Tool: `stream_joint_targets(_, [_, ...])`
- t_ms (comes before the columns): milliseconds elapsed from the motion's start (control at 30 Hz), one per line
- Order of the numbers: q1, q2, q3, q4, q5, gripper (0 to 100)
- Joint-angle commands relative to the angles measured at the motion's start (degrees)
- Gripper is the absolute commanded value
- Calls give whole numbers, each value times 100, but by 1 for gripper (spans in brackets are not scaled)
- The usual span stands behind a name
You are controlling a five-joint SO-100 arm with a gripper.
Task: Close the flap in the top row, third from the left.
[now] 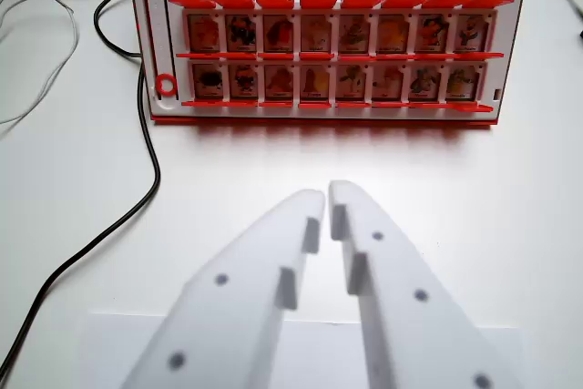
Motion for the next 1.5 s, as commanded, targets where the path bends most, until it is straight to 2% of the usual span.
stream_joint_targets(0, [26,105,-466,44,-18,0])
stream_joint_targets(1467, [70,114,-325,-114,-26,0])
